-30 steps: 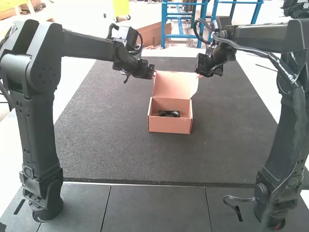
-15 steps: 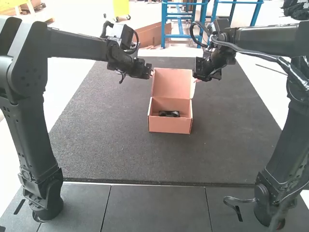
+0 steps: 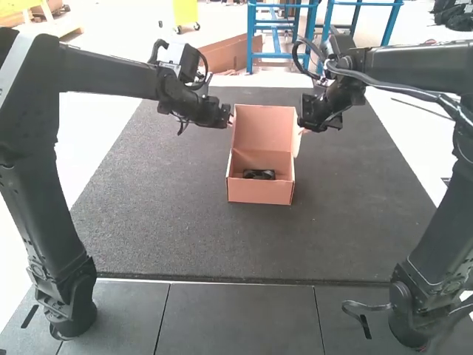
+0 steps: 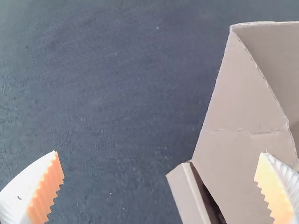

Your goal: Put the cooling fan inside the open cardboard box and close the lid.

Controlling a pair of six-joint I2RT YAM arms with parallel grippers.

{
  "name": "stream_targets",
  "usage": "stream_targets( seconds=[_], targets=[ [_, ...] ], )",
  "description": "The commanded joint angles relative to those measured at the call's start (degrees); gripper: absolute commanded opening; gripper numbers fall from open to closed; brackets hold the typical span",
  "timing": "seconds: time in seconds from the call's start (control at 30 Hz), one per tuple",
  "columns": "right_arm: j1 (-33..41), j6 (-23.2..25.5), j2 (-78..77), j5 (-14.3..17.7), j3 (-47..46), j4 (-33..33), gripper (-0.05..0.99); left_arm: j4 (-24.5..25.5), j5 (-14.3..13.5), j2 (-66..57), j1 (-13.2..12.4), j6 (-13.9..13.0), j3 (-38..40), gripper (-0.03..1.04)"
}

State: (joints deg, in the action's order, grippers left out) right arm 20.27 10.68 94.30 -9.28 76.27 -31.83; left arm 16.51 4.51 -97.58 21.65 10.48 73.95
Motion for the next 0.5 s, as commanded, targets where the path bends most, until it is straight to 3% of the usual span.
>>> stream_targets(
  seconds=[0.0, 0.27, 0.47],
  targets=[
    [0.9, -0.5, -2.7, -1.9, -1.1, -0.2, -0.01, -0.7, 2.8, 2.4, 0.5, 1.5, -1.0, 0.97],
    [1.3, -0.5, -4.1, -3.9, -3.1, -0.2, -0.01, -1.1, 3.6, 3.6, 0.5, 1.5, -3.0, 0.97],
    [1.4, -0.1, -4.3, -7.9, -4.6, -0.3, -0.01, -1.1, 4.0, 4.9, 0.5, 1.5, -4.6, 0.97]
  ],
)
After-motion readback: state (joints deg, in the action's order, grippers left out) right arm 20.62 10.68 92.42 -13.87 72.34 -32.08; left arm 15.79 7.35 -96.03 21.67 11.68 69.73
